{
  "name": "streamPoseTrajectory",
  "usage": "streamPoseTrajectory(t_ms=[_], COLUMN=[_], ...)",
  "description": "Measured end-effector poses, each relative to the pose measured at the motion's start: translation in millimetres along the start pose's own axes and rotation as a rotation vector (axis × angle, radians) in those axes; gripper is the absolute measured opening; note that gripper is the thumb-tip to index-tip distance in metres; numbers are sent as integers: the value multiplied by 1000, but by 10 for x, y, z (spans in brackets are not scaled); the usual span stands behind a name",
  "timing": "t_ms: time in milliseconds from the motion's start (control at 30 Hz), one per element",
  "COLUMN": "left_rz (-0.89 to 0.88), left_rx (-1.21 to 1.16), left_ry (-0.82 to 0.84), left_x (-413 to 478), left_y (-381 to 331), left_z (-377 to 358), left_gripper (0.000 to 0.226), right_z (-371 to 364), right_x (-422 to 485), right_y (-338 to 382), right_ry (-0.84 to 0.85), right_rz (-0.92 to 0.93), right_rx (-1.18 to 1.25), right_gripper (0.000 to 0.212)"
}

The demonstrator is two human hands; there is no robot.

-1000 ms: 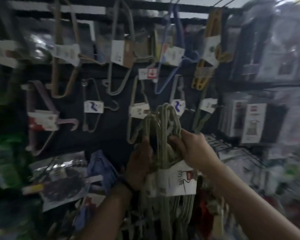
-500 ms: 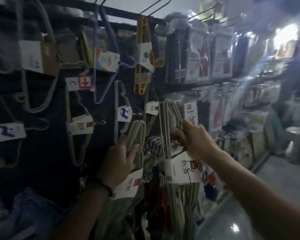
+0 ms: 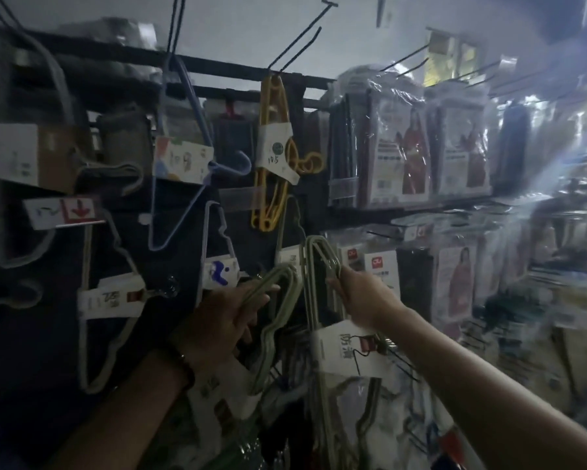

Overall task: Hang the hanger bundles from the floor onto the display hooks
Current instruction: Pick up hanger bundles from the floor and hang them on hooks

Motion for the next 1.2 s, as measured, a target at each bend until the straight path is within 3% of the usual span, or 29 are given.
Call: streamPoseTrajectory(t_ms=[100,200,333,433,533,700,800,900,1033,1200], left_rz=[11,33,50,32,-25,-108,-50,11,56,123], left_rx=[2,-59,-100,-63,-36,-45,-64,-30,-26,-4], left_ry=[72,102,58,-27,-83,-46,-11,-32,-76,-171], left_x=[426,783,1085,1282,1355,1478,1639,1754,1816,1716], left_y=[-209,-333,-448,-455,-518,-649,-525,-379,-226,-108], left_z=[-311,-545,-667,-671,-690,-809,-893,-906,-804,-588], left_gripper=[37,32,32,22,20,21,22,25,30,29], right_z=[-14,24,105,254,427,478,447,265,-55,-383], right_x=[349,632,933,1016,982,892,874,1001,1359,1799], right_y=[-384,-674,-821,-811,-803,-924,-1054,-1123,-1131,-1103], right_ry=[27,18,-6,-101,-268,-379,-428,-375,-230,-101], right_rz=[-22,-53,5,96,147,114,63,43,20,72], right_rx=[34,78,8,-83,-103,-112,-41,49,-98,-156], right_gripper=[23,36,33,24,32,34,31,33,19,22])
Point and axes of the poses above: each hand's wrist, its own x-axis towards the middle knuckle, its own z-axis out of the back of the hand, y = z × x, the point moved 9 cm from there along x, towards the middle knuckle, and after that the axes turned 15 degrees about z, right-handed, at the moved point
